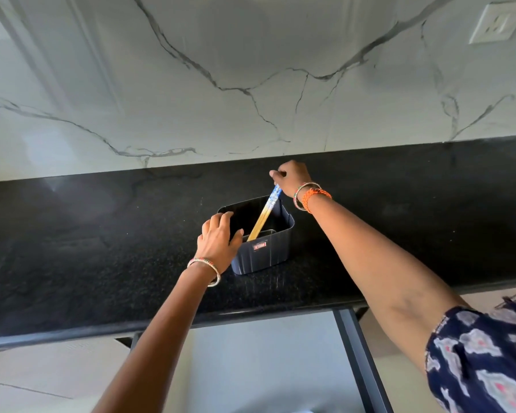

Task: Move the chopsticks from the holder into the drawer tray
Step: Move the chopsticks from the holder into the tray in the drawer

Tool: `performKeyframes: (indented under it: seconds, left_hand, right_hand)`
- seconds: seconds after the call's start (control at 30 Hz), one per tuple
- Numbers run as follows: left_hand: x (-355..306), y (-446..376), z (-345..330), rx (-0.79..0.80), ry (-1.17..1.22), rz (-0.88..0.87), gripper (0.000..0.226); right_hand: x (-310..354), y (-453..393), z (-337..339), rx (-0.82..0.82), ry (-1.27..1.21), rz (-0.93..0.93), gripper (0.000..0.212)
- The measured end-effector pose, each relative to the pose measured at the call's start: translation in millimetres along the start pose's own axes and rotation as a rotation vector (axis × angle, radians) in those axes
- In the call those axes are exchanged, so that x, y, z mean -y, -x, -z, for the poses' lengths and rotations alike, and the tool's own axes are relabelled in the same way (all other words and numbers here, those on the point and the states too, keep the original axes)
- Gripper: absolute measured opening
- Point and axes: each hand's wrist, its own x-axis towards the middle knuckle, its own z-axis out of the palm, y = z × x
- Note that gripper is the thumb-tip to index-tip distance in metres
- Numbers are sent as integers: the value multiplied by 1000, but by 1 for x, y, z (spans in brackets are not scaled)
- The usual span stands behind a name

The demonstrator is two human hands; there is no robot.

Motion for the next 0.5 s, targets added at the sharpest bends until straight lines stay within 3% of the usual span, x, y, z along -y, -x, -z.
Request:
performKeyframes:
  seconds: [0.17,0.37,0.5]
  left_hand:
    - [3,11,18,-26,-55,-22,82]
    - [-14,36,36,-162,66,-70,87]
    - [-48,64,46,-362,-182,-115,95]
  right_hand:
    - [16,15,25,-138,-52,117,42]
    - [37,48,70,-424,-102,202,43]
    - [49,102,75,-618,-306,257,44]
